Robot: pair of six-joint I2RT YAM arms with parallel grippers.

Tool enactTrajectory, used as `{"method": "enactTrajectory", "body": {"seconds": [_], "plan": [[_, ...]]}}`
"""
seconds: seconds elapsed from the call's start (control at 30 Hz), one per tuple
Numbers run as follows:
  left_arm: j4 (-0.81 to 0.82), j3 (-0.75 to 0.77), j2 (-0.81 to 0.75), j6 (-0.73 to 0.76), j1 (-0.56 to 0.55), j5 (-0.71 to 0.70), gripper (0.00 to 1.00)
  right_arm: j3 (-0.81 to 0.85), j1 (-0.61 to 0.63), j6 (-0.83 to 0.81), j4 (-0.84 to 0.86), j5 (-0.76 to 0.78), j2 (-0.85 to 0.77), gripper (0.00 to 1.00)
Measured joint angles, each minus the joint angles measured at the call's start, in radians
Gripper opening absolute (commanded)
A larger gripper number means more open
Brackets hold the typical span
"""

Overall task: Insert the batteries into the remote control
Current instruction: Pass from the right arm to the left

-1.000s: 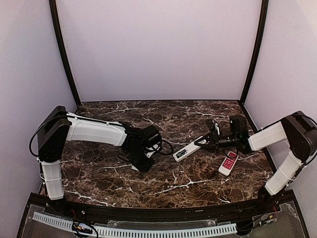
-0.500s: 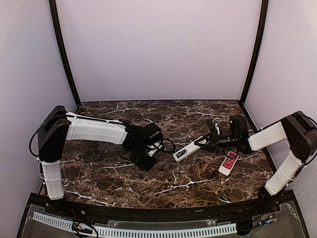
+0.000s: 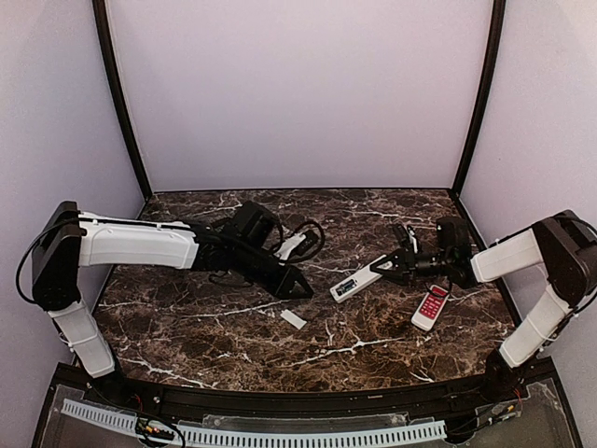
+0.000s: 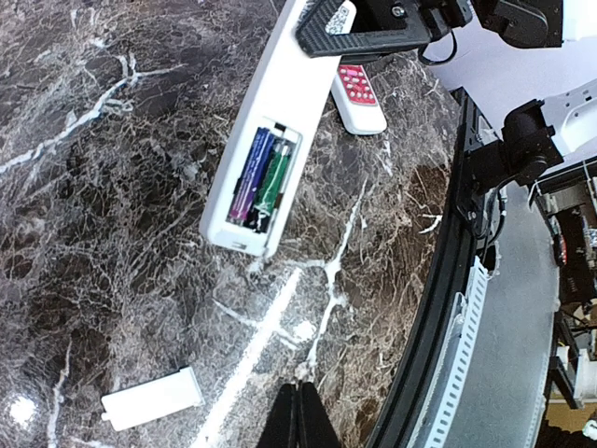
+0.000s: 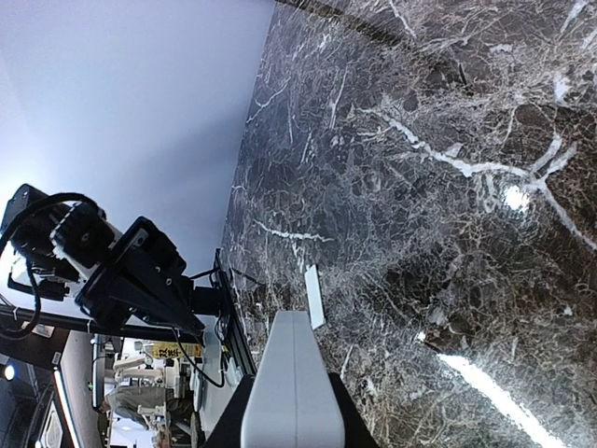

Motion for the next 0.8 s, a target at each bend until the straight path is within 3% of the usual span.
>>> {"method": "enactTrajectory", "body": {"seconds": [0.03,0.1,0.13,0.2,0.3,0.43,0.5,0.73,0.8], "plan": [[0.026,-0.021,-0.001,-0.010,0.011,0.020,0.08,0.000,0.000,-0.004,-0.005,0.000,-0.005,0.00],[0.029,-0.038,0.002,-0.009,0.026,0.019,0.25,0.001,-0.001,-0.014,-0.019,0.002,-0.015,0.00],[0.024,-0.038,0.002,0.005,0.031,0.005,0.40,0.002,-0.001,-0.019,-0.026,0.003,-0.019,0.00],[-0.016,-0.023,0.003,0.027,0.034,-0.049,0.60,0.006,-0.004,-0.030,-0.047,0.006,-0.027,0.00],[-0.090,0.013,0.011,0.055,0.034,-0.149,0.64,0.009,-0.011,-0.041,-0.060,0.007,-0.029,0.00],[-0.171,0.024,0.047,0.083,0.037,-0.232,0.54,0.009,-0.016,-0.051,-0.073,0.007,-0.029,0.00],[-0.207,0.024,0.076,0.096,0.041,-0.246,0.54,0.010,-0.016,-0.060,-0.081,0.007,-0.029,0.00],[-0.262,0.024,0.100,0.164,0.048,-0.255,0.58,0.030,-0.012,-0.092,-0.123,0.006,-0.026,0.00],[-0.245,0.020,0.090,0.180,0.048,-0.252,0.65,0.045,-0.002,-0.092,-0.124,0.007,-0.016,0.00]]}}
